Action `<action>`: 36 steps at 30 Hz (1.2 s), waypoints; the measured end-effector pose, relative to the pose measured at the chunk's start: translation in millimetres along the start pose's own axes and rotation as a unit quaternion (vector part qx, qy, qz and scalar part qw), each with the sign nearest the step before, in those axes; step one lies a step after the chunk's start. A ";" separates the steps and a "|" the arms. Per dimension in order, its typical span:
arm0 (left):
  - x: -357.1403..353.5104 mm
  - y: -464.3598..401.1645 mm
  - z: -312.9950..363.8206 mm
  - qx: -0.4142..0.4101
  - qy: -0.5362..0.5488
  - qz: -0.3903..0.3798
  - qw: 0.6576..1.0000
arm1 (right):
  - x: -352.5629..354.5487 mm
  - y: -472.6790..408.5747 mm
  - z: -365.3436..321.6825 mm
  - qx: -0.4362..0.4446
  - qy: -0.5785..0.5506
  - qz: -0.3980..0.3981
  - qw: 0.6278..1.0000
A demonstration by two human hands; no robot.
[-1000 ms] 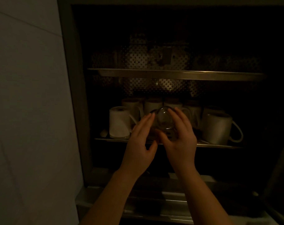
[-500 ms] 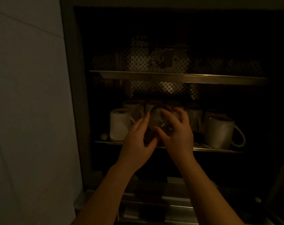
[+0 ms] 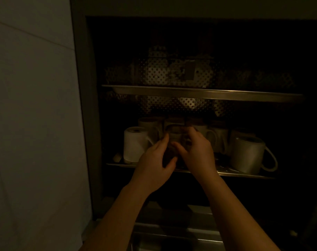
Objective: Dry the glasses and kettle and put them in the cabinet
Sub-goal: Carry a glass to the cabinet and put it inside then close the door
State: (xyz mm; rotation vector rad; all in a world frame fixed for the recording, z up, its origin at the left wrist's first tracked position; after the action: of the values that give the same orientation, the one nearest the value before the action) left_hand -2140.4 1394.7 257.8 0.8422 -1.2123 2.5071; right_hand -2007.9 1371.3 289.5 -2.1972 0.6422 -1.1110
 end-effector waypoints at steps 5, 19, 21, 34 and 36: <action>-0.8 -0.8 3.1 0.007 -0.037 -0.012 0.999 | -2.4 -3.1 -0.1 -0.004 0.031 -0.027 0.999; -8.3 18.7 14.0 -0.046 -0.223 -0.005 0.974 | -0.9 44.8 -3.4 0.094 0.150 -0.012 0.984; -13.2 20.5 14.4 -0.043 -0.251 -0.017 0.967 | -5.3 49.4 -2.1 0.076 0.170 -0.032 0.982; -17.5 18.2 4.6 -0.013 -0.316 -0.028 0.948 | -17.9 48.7 -0.9 0.024 0.240 -0.126 0.962; -17.0 18.1 4.1 -0.011 -0.321 -0.027 0.947 | -19.7 48.0 0.2 0.018 0.246 -0.132 0.960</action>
State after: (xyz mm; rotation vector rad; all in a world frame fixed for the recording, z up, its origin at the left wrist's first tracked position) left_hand -2132.9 1380.8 238.2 1.7462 -1.3510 2.2272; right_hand -2025.7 1350.0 245.6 -2.0208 0.5293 -1.8255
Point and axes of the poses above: each hand's wrist, its own y-axis away from the middle knuckle, its own x-axis out of the back of the hand, z = x × y, the point moved 6 cm from there along -y, towards the middle knuckle, and after that the axes turned 5 degrees about -z, right-handed, at the moved point
